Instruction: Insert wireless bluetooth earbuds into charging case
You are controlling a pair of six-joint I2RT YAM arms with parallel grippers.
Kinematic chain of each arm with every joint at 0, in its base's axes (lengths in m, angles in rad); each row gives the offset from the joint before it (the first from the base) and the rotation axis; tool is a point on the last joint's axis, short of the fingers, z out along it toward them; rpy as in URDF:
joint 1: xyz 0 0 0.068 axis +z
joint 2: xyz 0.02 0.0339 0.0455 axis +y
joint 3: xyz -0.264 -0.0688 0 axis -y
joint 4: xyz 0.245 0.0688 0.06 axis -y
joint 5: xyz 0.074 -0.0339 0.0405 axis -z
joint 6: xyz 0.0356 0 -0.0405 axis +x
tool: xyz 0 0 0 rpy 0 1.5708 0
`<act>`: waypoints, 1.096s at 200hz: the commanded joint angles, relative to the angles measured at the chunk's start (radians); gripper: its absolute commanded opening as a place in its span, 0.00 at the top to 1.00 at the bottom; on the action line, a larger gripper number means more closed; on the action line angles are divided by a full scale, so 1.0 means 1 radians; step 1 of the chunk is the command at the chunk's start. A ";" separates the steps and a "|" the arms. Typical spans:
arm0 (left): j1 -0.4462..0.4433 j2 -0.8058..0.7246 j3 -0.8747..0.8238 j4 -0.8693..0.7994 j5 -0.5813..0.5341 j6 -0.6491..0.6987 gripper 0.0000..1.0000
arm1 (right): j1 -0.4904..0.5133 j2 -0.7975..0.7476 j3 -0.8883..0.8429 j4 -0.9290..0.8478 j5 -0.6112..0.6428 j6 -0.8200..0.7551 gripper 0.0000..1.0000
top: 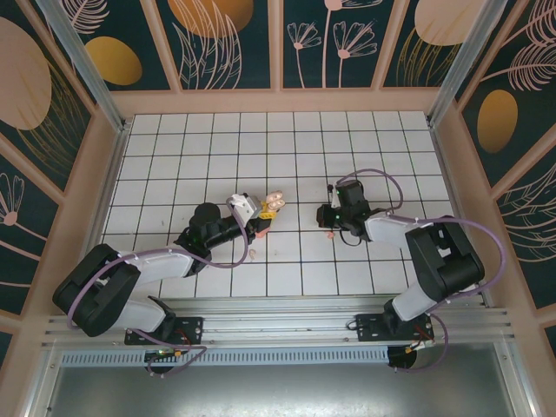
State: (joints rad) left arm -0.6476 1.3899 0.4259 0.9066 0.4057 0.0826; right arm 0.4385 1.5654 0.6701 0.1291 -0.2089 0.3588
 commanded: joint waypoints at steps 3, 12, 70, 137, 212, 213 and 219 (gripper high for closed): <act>-0.005 -0.024 -0.006 -0.002 -0.011 0.008 0.85 | 0.002 0.028 0.038 -0.028 0.028 0.022 0.92; -0.005 -0.024 -0.004 -0.002 -0.012 0.007 0.85 | 0.002 0.037 0.044 -0.039 0.031 0.023 0.92; -0.005 -0.021 -0.003 -0.002 -0.012 0.006 0.85 | 0.004 0.051 0.077 -0.121 0.048 0.034 0.87; -0.004 -0.014 0.007 0.002 -0.004 0.006 0.85 | 0.004 0.001 0.235 -0.382 0.110 0.016 0.69; -0.005 -0.014 0.007 0.004 -0.001 0.006 0.85 | 0.020 0.123 0.465 -0.657 0.149 0.006 0.66; -0.005 -0.013 0.007 0.004 -0.001 0.006 0.85 | 0.021 0.126 0.467 -0.659 0.149 0.006 0.66; -0.004 -0.014 0.007 0.003 -0.001 0.005 0.85 | 0.023 0.140 0.476 -0.663 0.149 0.005 0.66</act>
State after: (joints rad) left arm -0.6476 1.3891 0.4259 0.9043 0.4026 0.0826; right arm 0.4446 1.6474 1.1049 -0.4221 -0.0891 0.3721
